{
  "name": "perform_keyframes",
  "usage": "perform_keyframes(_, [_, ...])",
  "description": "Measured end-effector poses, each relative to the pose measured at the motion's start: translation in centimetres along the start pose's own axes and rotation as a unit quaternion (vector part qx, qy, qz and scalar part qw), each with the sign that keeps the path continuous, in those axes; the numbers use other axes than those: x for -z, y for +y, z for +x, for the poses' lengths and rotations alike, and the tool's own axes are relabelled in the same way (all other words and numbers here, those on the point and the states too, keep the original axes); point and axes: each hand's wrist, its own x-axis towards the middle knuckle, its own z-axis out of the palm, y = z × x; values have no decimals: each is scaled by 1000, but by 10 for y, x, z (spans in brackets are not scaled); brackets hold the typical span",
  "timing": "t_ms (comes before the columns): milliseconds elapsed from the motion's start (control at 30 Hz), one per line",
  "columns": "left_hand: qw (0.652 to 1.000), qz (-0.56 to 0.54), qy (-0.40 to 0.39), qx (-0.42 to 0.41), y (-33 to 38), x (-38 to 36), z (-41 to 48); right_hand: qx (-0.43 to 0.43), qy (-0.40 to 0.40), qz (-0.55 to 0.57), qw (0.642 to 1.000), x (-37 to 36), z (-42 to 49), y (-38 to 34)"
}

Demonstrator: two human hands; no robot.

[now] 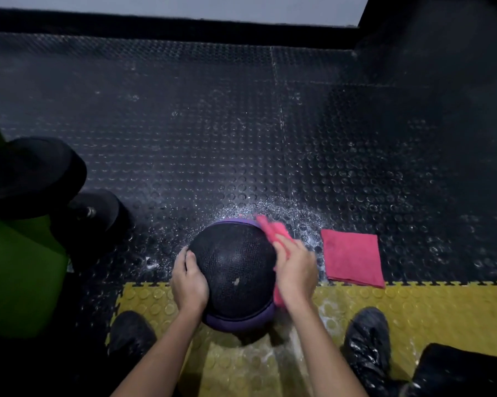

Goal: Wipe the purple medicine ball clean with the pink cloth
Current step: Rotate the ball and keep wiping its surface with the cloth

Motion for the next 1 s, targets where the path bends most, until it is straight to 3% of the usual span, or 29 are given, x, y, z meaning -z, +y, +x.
perform_keyframes(67, [1000,6,0,-3,1,-1,-1,-87,-11,13,996,4,4,6])
perform_keyframes(100, [1000,12,0,-5,2,0,-2,-73,-1,-1,997,4,-2,1])
perform_keyframes(200, [1000,30,7,-1,-2,1,-2,111,75,-11,991,-9,-35,-26])
perform_keyframes(300, [999,42,-3,-8,-2,3,-1,236,74,-24,969,-17,-42,-31])
perform_keyframes(367, [999,44,-13,-7,1,4,0,177,57,-18,982,-8,-27,-24])
perform_keyframes(467, [995,94,-22,-36,9,4,-1,-24,-11,32,999,1,3,3])
perform_keyframes(500, [990,125,-23,-59,15,3,-2,-42,-24,56,997,4,8,7])
perform_keyframes(633, [967,228,-83,-83,45,-18,-14,86,6,74,994,2,-19,-12])
perform_keyframes(733, [959,261,-68,-83,45,-20,-18,122,40,49,991,-3,-34,-18])
perform_keyframes(800, [959,262,-59,-88,40,-13,-15,105,11,23,994,-4,-16,-19])
perform_keyframes(933, [963,252,-65,-77,41,-11,-14,-15,-82,28,996,-8,33,-46])
perform_keyframes(1000, [963,252,-66,-66,45,-12,-12,-9,-93,-6,996,-6,38,-56])
